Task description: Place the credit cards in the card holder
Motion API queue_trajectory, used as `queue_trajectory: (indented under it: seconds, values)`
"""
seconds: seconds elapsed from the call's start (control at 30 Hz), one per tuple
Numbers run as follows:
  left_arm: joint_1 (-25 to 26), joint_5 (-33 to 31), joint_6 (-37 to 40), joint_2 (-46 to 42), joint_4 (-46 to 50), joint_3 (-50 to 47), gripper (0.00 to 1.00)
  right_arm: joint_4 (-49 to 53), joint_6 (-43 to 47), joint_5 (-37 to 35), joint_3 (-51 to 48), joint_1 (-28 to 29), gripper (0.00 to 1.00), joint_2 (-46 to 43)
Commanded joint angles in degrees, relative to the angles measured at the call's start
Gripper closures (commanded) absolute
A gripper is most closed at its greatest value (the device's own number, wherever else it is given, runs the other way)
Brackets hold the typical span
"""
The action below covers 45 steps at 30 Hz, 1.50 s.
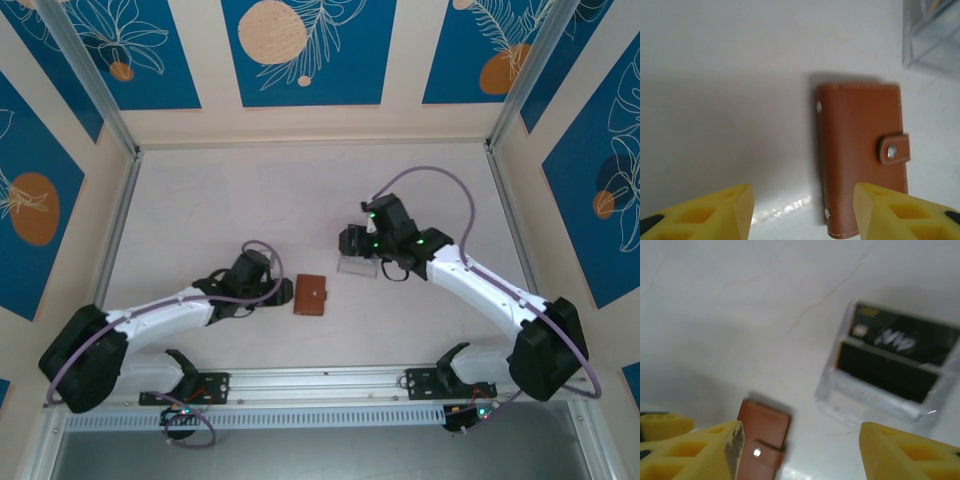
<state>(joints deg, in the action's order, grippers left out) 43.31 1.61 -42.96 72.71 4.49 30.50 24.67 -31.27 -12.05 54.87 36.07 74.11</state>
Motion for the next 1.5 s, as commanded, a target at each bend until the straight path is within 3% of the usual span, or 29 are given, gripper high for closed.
queue_trajectory:
  seconds: [0.0, 0.17, 0.4, 0.57, 0.93, 1.3, 1.47]
  values:
    - [2.19, -1.36, -3.16, 3.92, -6.55, 1.11, 0.46, 3.33, -0.67, 1.94, 0.68, 4.6, 0.4, 3.24]
    - [2.81, -1.51, -3.27, 7.86, -8.27, 1.05, 0.49, 4.6, -4.93, -4.44, 1.82, 12.65, 0.46, 9.81]
    - [3.12, -2.22, -3.82, 9.62, -10.69, -1.78, 0.54, 5.73, -7.53, -6.29, 6.04, 16.56, 0.49, 17.8]
    - [3.84, -3.09, -4.6, 10.59, -12.24, -3.47, 0.63, 6.39, -8.5, -6.07, 9.02, 17.16, 0.52, 21.49]
    - [6.16, -3.28, -7.35, 13.19, -18.47, -6.49, 0.71, 8.09, -11.02, -4.9, 13.15, 17.51, 0.58, 28.64]
    - [9.2, -4.39, -9.42, 16.96, -23.4, -7.56, 0.76, 6.53, -13.59, -4.72, 12.53, 17.7, 0.57, 32.76]
    - [10.02, -4.83, -10.7, 17.66, -25.56, -8.68, 0.77, 8.62, -14.3, -8.08, 13.24, 18.71, 0.56, 34.59]
